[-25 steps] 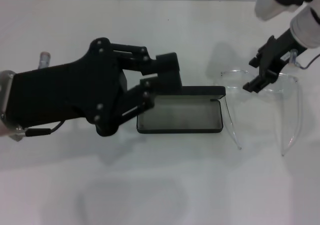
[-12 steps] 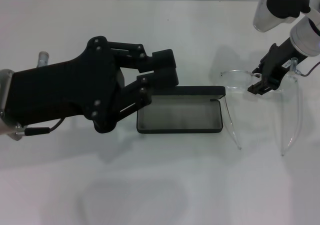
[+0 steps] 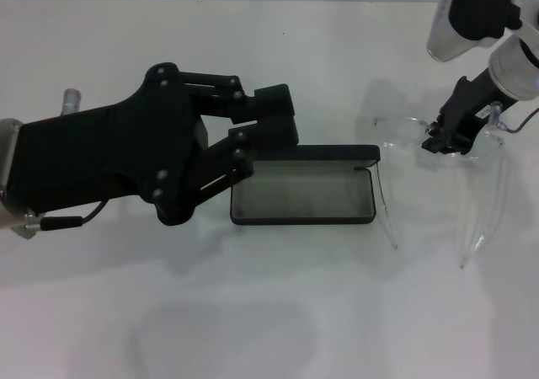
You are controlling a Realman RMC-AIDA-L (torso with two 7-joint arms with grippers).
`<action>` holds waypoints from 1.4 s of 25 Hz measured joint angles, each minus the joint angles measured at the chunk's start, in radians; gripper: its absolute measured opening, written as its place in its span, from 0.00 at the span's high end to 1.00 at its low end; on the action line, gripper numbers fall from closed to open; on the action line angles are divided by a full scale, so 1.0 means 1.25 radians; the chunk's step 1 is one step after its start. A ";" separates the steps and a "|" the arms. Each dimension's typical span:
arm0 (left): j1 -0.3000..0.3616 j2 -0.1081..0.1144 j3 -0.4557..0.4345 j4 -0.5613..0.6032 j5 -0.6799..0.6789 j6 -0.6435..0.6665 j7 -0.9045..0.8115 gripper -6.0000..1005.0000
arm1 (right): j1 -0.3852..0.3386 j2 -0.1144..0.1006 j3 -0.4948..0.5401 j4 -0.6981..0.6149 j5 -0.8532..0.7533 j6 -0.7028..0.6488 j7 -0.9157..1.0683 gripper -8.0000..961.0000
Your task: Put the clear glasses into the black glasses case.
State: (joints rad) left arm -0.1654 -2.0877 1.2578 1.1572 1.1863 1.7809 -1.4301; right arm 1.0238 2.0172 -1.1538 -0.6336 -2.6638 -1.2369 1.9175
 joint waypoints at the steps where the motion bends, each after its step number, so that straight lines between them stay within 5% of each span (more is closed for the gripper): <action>1: 0.000 0.000 0.000 -0.001 0.000 0.000 0.000 0.88 | -0.007 0.001 -0.001 -0.007 0.002 0.002 -0.002 0.64; 8: 0.005 0.000 0.001 -0.006 0.000 0.001 0.000 0.90 | -0.082 0.003 0.003 -0.124 0.016 -0.041 0.000 0.85; 15: 0.003 0.000 0.001 -0.010 0.000 0.018 -0.012 0.91 | -0.251 0.001 0.007 -0.415 0.124 -0.203 0.010 0.85; 20: -0.012 -0.001 0.005 -0.047 -0.018 0.021 -0.017 0.92 | -0.392 0.002 0.015 -0.636 0.317 -0.278 0.004 0.87; 27: -0.060 -0.003 0.016 -0.102 0.007 0.042 -0.011 0.93 | -0.444 0.007 0.011 -0.640 0.599 -0.281 -0.103 0.87; 35: -0.115 -0.004 0.040 -0.170 0.014 0.040 0.014 0.94 | -0.452 0.002 -0.032 -0.450 0.917 -0.301 -0.327 0.87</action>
State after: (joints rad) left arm -0.3097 -2.0932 1.3084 0.9446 1.2040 1.8311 -1.4129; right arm 0.4594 2.0201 -1.1940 -1.1962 -1.5182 -1.6138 1.5082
